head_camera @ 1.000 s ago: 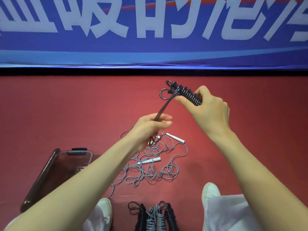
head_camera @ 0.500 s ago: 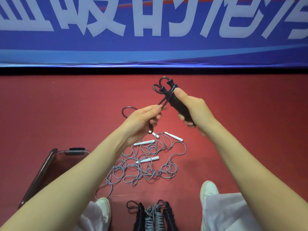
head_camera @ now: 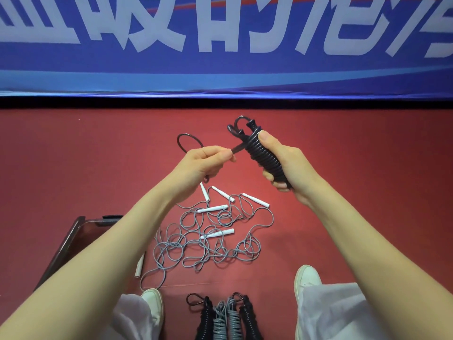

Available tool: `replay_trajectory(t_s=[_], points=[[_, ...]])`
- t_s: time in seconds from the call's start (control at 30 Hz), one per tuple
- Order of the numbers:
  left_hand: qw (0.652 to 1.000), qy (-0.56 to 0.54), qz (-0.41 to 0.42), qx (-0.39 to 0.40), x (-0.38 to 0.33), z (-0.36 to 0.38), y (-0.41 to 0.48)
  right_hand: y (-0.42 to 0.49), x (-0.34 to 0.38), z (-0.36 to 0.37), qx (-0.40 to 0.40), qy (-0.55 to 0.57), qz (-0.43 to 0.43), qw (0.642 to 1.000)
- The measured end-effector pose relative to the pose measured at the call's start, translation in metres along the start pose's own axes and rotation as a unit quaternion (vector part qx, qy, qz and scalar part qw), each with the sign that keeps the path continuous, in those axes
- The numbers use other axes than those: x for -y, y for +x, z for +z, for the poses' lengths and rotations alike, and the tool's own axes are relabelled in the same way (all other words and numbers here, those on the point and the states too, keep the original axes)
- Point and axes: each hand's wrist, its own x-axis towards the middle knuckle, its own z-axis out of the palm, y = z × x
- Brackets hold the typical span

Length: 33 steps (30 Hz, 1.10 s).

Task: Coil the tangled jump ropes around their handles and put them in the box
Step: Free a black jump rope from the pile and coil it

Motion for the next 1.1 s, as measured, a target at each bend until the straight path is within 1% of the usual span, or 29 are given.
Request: replay_trajectory(t_s=[0.03,0.1,0.13,0.17,0.2,0.27,0.3,0.33,0.4,0.43,0.47,0.5,0.57,0.6,0.73,0.83,0.93,1.03,1.1], points=[[1.000,0.024,-0.002,0.006,-0.002,-0.004,0.000,0.000,0.001,0.000,0.010,-0.020,-0.011,1.000],[0.998,0.065,-0.010,0.025,-0.006,-0.013,-0.001,-0.001,0.001,-0.002,0.057,-0.066,-0.042,0.995],[0.995,0.086,-0.016,0.042,-0.006,-0.017,-0.002,-0.001,0.001,-0.005,0.086,-0.104,-0.058,0.989],[0.991,0.114,-0.025,0.065,-0.007,-0.020,-0.002,-0.002,0.001,-0.007,0.111,-0.164,-0.073,0.977],[0.984,0.152,-0.039,0.089,-0.007,-0.022,-0.002,-0.003,0.000,-0.008,0.130,-0.247,-0.084,0.957],[0.956,0.252,-0.072,0.134,-0.006,-0.021,-0.003,-0.005,-0.004,-0.004,0.150,-0.429,-0.075,0.888],[0.940,0.299,-0.087,0.142,-0.006,-0.017,-0.003,-0.006,-0.007,0.001,0.152,-0.496,-0.053,0.854],[0.927,0.337,-0.099,0.134,-0.007,-0.012,-0.003,-0.006,-0.010,0.006,0.147,-0.542,-0.031,0.827],[0.915,0.383,-0.103,0.073,-0.004,0.000,-0.002,-0.003,-0.016,0.015,0.112,-0.601,-0.012,0.792],[0.920,0.378,-0.095,0.034,-0.004,0.007,-0.002,-0.001,-0.018,0.016,0.083,-0.619,-0.017,0.781],[0.931,0.355,-0.082,-0.003,-0.003,0.014,-0.003,0.002,-0.019,0.015,0.048,-0.627,-0.024,0.777],[0.946,0.315,-0.068,-0.038,-0.001,0.019,-0.004,0.005,-0.019,0.013,0.010,-0.619,-0.027,0.785],[0.974,0.201,-0.038,-0.092,0.003,0.026,-0.004,0.008,-0.019,0.006,-0.057,-0.572,-0.024,0.818],[0.982,0.155,-0.017,-0.109,0.004,0.029,-0.005,0.009,-0.020,0.004,-0.081,-0.547,-0.023,0.833],[0.983,0.055,0.067,-0.160,0.005,0.037,-0.005,0.010,-0.016,0.000,-0.144,-0.478,-0.033,0.866],[0.977,-0.021,0.072,-0.199,0.001,0.040,-0.007,0.008,-0.014,0.002,-0.160,-0.439,-0.039,0.883],[0.974,-0.066,0.065,-0.207,0.004,0.043,-0.009,0.010,-0.014,0.006,-0.179,-0.399,-0.037,0.898],[0.977,-0.119,0.051,-0.167,0.005,0.044,-0.008,0.011,-0.014,0.008,-0.195,-0.354,-0.035,0.914],[0.979,-0.149,0.028,-0.139,0.005,0.042,-0.008,0.011,-0.013,0.006,-0.205,-0.328,-0.038,0.921]])
